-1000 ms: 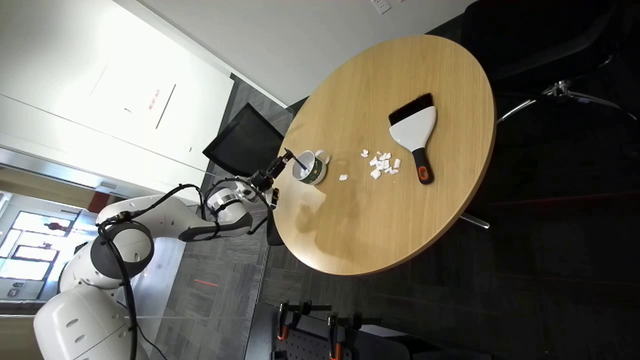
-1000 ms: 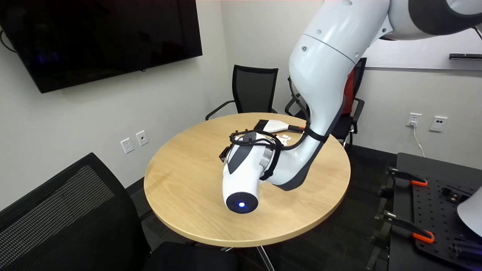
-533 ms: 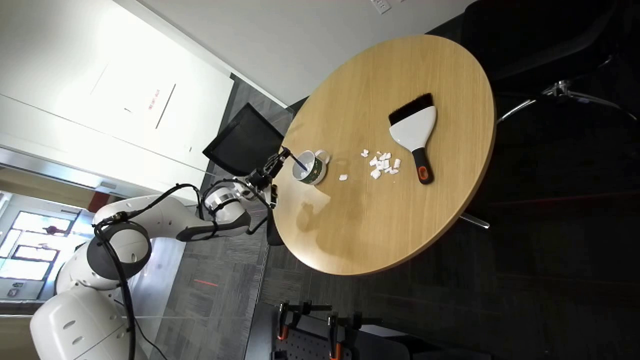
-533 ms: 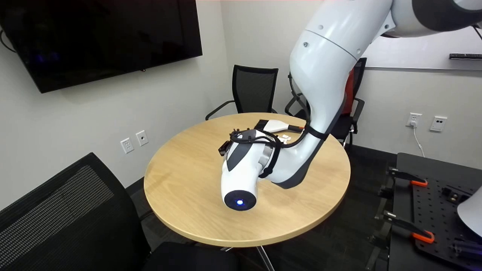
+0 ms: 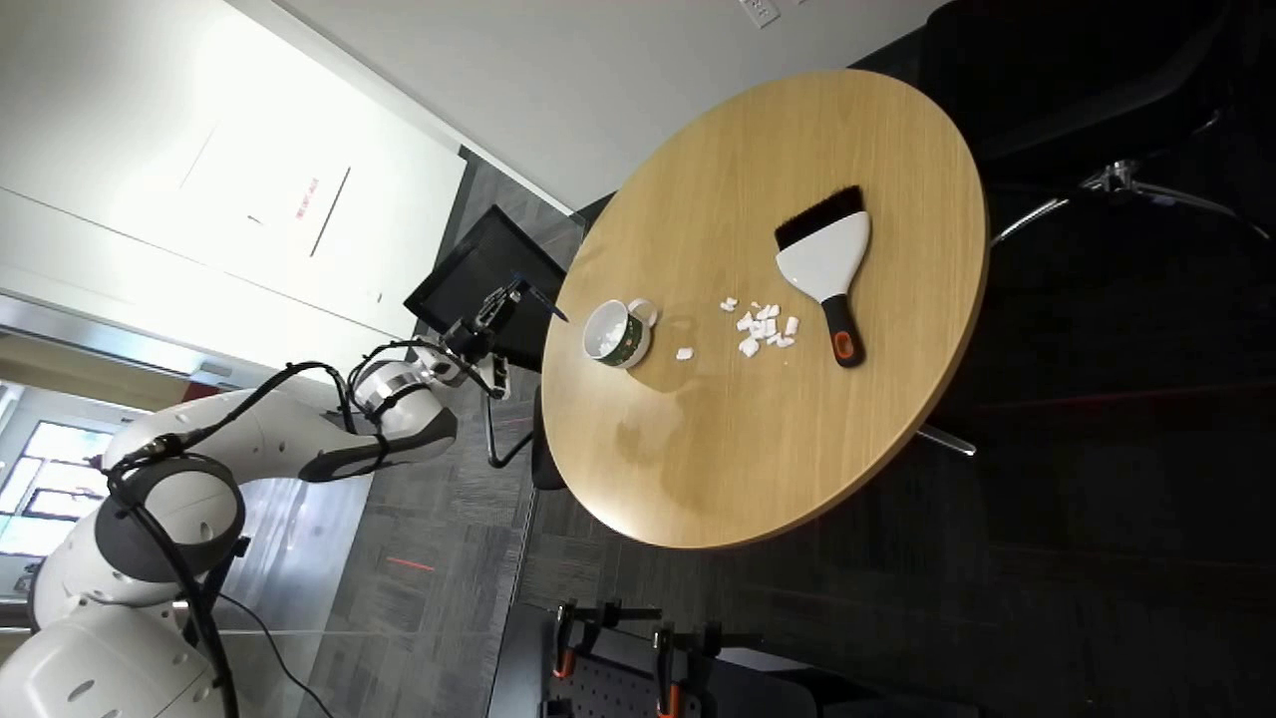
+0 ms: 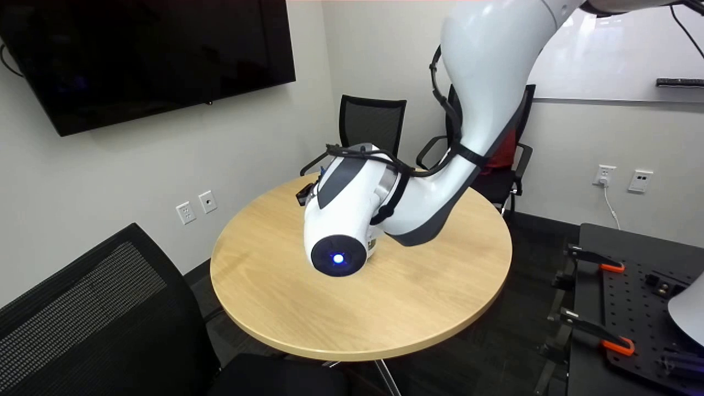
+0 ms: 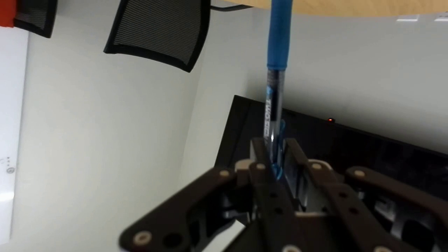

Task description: Use the pen to stir the contents of the mug, pour the contents of the mug on the table, then sweep them

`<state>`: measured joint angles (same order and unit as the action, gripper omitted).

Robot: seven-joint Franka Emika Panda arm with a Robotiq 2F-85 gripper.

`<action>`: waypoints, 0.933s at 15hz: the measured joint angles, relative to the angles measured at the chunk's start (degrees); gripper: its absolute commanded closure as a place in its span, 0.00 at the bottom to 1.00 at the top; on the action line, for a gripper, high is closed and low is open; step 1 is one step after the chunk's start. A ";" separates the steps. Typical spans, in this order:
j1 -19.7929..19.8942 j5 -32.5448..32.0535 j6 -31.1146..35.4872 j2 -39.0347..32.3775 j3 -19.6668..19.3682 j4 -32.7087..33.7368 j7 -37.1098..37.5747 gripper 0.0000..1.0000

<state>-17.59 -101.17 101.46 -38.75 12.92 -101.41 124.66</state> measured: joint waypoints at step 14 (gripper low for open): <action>1.87 15.09 36.26 -10.38 1.26 12.81 -38.30 0.96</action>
<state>-15.72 -86.09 137.72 -49.13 14.18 -88.59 86.37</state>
